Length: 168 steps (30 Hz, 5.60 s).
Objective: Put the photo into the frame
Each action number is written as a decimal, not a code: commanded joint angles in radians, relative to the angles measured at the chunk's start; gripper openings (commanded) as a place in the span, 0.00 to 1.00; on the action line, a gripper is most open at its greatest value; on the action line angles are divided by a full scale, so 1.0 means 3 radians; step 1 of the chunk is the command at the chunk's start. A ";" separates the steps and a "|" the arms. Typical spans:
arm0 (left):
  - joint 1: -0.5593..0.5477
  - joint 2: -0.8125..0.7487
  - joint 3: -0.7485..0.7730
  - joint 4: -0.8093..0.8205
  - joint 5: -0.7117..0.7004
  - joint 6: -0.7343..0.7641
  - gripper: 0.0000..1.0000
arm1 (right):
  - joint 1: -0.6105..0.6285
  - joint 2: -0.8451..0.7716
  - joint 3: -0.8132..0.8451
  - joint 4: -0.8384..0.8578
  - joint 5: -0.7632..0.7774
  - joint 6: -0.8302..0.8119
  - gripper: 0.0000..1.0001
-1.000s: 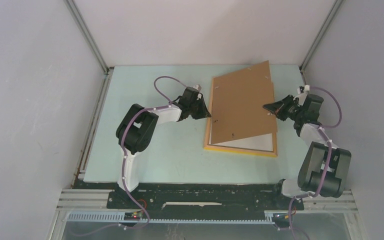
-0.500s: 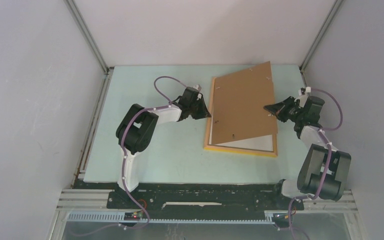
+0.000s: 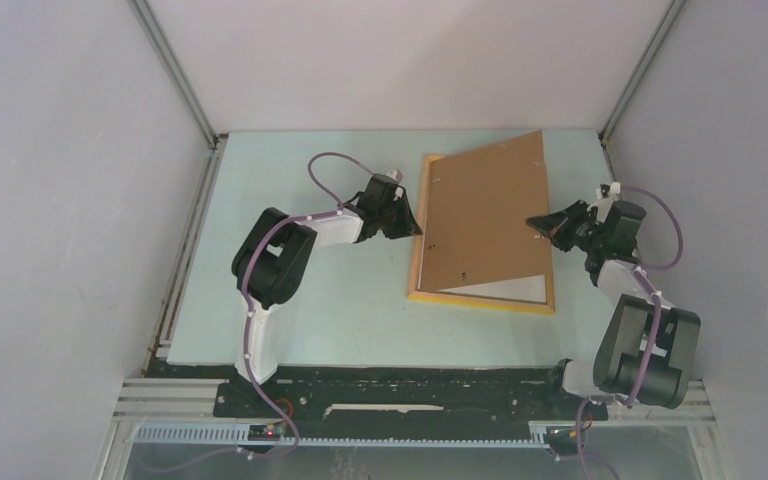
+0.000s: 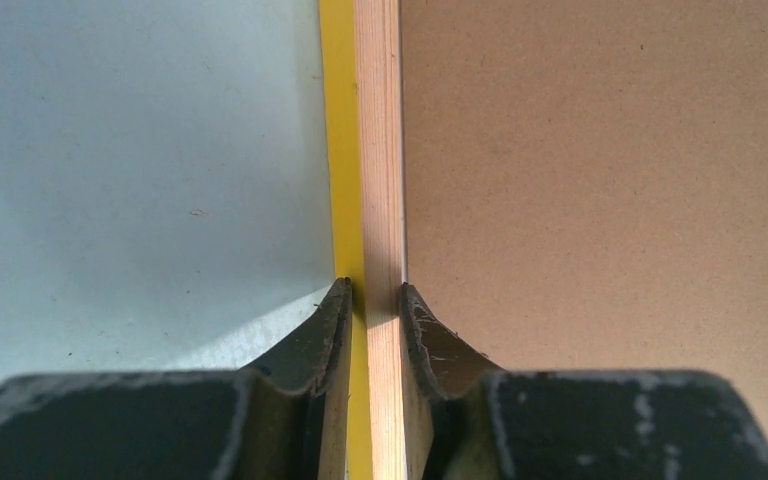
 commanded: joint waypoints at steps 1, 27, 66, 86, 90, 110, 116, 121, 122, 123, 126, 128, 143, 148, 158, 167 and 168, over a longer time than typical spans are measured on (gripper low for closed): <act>-0.0013 -0.0216 -0.0115 -0.0044 0.0053 0.0068 0.05 | 0.0059 -0.0112 0.0031 0.0254 0.0000 0.0071 0.00; -0.0034 -0.0282 -0.0171 0.0110 0.0076 0.0064 0.04 | 0.0282 -0.0144 -0.0080 -0.0162 0.0378 -0.0280 0.29; -0.0065 -0.0325 -0.0212 0.0155 0.0106 0.0069 0.04 | 0.1069 0.0370 0.1115 -0.2203 0.2512 -0.1817 0.80; -0.0080 -0.0665 -0.0352 0.0034 -0.0262 0.0318 0.25 | 0.1000 0.0361 0.1380 -0.2366 0.2658 -0.1628 1.00; -0.0084 -0.0770 -0.0462 0.0125 -0.0289 0.0340 0.40 | 0.0780 0.0226 0.1213 -0.2357 0.2660 -0.1315 1.00; -0.0180 -0.0786 -0.0642 0.0121 -0.0312 0.0257 0.81 | 0.0166 0.0289 0.0215 -0.1761 0.1622 -0.0901 1.00; -0.0161 -0.0764 -0.0656 0.0028 -0.0362 0.0308 0.83 | 0.0521 0.0291 0.0174 -0.1798 0.1510 -0.0902 1.00; -0.0151 -0.0660 -0.0727 0.0214 -0.0327 0.0244 0.79 | 0.0823 0.0082 0.0177 -0.1921 0.1848 -0.0941 1.00; -0.0149 -0.0651 -0.0760 0.0258 -0.0325 0.0223 0.78 | 0.0866 0.0044 0.0183 -0.1953 0.1940 -0.0965 1.00; -0.0142 -0.0645 -0.0791 0.0286 -0.0313 0.0196 0.77 | 0.0892 0.0043 0.0194 -0.1993 0.2050 -0.0997 0.99; -0.0114 -0.0664 -0.0883 0.0416 -0.0261 0.0120 0.74 | 0.0956 0.0126 0.0314 -0.2148 0.2287 -0.1087 0.95; -0.0098 -0.0691 -0.0917 0.0434 -0.0270 0.0100 0.74 | 0.0989 0.0188 0.0407 -0.2276 0.2463 -0.1148 0.91; -0.0080 -0.0658 -0.0901 0.0495 -0.0067 0.0105 0.71 | 0.1078 0.0526 0.0631 -0.2223 0.2826 -0.1207 0.72; -0.0080 -0.0667 -0.0906 0.0505 -0.0042 0.0110 0.70 | 0.1091 0.0643 0.0679 -0.2200 0.2886 -0.1204 0.69; -0.0080 -0.0645 -0.0898 0.0523 -0.0012 0.0104 0.68 | 0.1254 0.0643 0.0687 -0.2304 0.2926 -0.1174 0.77; -0.0077 -0.0661 -0.0915 0.0526 -0.0007 0.0109 0.67 | 0.1247 0.0377 0.0626 -0.2433 0.2917 -0.1189 0.79; -0.0079 -0.0667 -0.0916 0.0528 -0.0014 0.0109 0.67 | 0.1247 0.0358 0.0602 -0.2432 0.2908 -0.1178 0.79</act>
